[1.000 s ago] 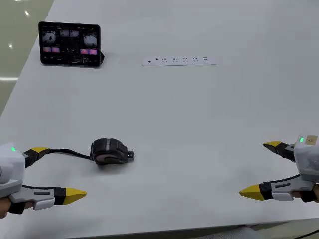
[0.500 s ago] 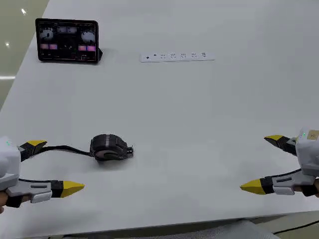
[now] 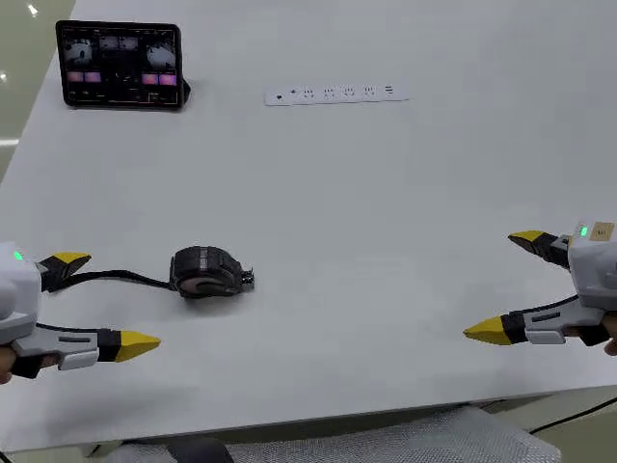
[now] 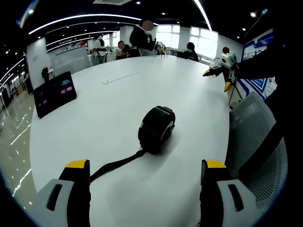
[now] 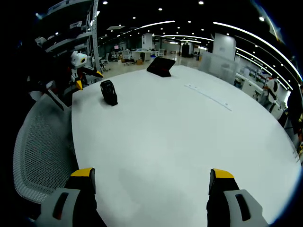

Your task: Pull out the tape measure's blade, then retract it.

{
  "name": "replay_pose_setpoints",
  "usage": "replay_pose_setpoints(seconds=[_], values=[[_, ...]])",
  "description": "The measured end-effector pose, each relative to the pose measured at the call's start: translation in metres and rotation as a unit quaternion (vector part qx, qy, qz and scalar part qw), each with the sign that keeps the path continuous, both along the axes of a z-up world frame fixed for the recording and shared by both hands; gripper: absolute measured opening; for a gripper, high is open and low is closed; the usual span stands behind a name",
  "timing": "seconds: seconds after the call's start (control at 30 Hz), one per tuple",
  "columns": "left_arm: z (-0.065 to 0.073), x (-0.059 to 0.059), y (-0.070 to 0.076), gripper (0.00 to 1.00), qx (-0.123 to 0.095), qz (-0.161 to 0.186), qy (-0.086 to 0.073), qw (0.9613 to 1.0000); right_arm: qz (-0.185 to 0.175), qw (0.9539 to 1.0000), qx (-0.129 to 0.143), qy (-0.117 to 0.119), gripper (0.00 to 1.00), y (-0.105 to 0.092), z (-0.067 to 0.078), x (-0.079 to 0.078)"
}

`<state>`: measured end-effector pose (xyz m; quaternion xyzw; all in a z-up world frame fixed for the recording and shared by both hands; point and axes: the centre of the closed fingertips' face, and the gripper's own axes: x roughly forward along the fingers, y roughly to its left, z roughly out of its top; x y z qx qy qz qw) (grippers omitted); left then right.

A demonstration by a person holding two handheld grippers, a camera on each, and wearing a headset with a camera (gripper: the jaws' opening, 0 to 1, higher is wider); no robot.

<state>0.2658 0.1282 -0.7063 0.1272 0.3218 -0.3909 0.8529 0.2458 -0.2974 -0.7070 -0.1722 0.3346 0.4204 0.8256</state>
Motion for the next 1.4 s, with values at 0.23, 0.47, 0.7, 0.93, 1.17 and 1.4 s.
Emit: replay_pose_setpoints(seconds=[0.23,0.47,0.7,0.93,1.17,1.4], values=[[-0.004,0.003,-0.005,0.96,0.009,-0.019,0.006,0.9998,0.010,0.9999,0.003,-0.004,0.99,0.004,0.001,0.003],[-0.003,0.005,-0.013,0.98,0.016,-0.037,0.007,0.9992,0.032,0.9995,-0.002,-0.007,0.99,0.013,0.002,0.008],[-0.004,0.010,-0.021,0.99,0.032,-0.076,0.014,0.9965,0.054,0.9984,0.010,-0.011,0.99,0.031,0.006,0.017],[-0.007,0.018,-0.037,0.99,0.049,-0.122,0.015,0.9912,0.082,0.9963,0.014,-0.022,0.99,0.053,0.011,0.024],[-0.012,0.028,-0.050,0.99,0.079,-0.171,0.015,0.9821,0.103,0.9943,0.010,-0.024,0.99,0.071,0.009,0.033],[-0.014,0.032,-0.057,0.99,0.090,-0.194,0.020,0.9766,0.129,0.9911,0.014,-0.026,0.99,0.092,0.011,0.037]])
